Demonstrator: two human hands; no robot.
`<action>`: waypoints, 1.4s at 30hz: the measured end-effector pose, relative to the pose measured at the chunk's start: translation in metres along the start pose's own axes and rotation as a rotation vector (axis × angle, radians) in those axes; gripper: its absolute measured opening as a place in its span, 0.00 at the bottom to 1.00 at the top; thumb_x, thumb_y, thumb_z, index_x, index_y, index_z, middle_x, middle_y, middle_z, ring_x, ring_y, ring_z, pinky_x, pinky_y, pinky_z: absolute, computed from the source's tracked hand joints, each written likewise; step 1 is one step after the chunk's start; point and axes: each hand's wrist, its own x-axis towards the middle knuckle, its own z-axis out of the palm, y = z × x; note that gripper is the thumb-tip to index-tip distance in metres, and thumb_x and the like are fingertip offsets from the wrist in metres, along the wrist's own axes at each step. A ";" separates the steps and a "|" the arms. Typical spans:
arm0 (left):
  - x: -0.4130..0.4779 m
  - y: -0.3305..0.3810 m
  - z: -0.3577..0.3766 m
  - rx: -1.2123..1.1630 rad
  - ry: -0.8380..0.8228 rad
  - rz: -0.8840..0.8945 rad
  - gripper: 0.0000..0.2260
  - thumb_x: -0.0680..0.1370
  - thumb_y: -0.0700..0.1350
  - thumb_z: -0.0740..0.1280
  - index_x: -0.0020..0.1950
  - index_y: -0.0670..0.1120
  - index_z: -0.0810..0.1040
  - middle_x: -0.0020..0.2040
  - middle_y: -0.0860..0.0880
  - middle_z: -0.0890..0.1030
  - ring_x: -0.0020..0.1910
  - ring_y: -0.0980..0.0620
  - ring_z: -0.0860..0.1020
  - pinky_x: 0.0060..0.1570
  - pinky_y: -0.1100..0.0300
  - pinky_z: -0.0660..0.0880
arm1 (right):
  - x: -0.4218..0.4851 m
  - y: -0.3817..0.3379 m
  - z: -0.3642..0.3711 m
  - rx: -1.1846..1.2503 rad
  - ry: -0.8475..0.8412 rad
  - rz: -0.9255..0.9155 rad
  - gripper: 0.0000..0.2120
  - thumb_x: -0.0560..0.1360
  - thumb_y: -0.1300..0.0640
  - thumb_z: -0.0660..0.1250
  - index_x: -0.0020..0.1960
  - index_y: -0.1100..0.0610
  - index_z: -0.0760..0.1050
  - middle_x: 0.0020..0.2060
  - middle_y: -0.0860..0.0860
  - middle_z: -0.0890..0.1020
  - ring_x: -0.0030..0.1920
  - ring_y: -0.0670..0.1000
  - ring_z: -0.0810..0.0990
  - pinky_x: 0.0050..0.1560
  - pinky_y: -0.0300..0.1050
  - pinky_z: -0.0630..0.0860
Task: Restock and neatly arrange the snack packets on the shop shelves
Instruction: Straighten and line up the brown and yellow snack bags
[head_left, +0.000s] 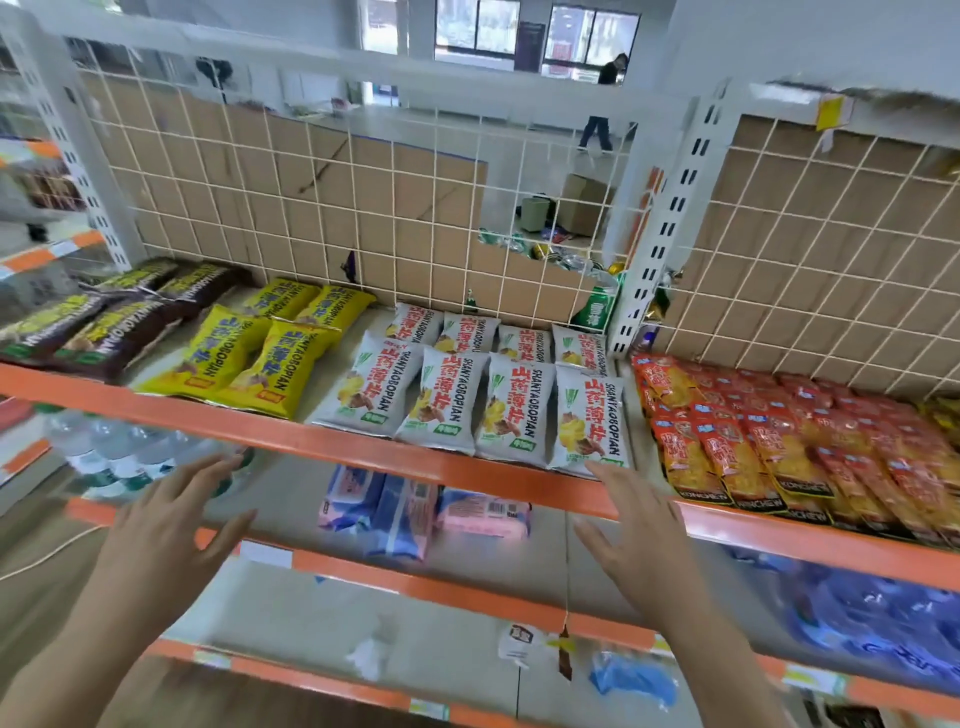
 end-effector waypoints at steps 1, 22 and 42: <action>-0.001 -0.007 -0.003 0.002 0.006 -0.015 0.23 0.68 0.41 0.75 0.62 0.46 0.77 0.58 0.42 0.78 0.52 0.35 0.77 0.45 0.39 0.73 | 0.003 -0.008 0.002 0.003 -0.018 -0.010 0.36 0.67 0.34 0.46 0.72 0.48 0.60 0.69 0.47 0.67 0.70 0.49 0.63 0.67 0.45 0.57; 0.067 -0.232 -0.053 -0.016 0.018 0.024 0.27 0.71 0.62 0.55 0.64 0.49 0.73 0.63 0.44 0.74 0.59 0.39 0.73 0.51 0.38 0.73 | 0.086 -0.214 0.098 -0.109 0.062 0.002 0.26 0.69 0.45 0.65 0.65 0.55 0.72 0.58 0.56 0.79 0.59 0.59 0.77 0.58 0.58 0.71; 0.222 -0.234 0.006 -0.145 -0.079 0.298 0.25 0.75 0.62 0.55 0.62 0.47 0.75 0.59 0.47 0.76 0.56 0.48 0.75 0.54 0.53 0.71 | 0.208 -0.245 0.138 0.037 -0.052 0.086 0.34 0.70 0.34 0.51 0.72 0.47 0.59 0.70 0.46 0.65 0.70 0.47 0.62 0.68 0.43 0.59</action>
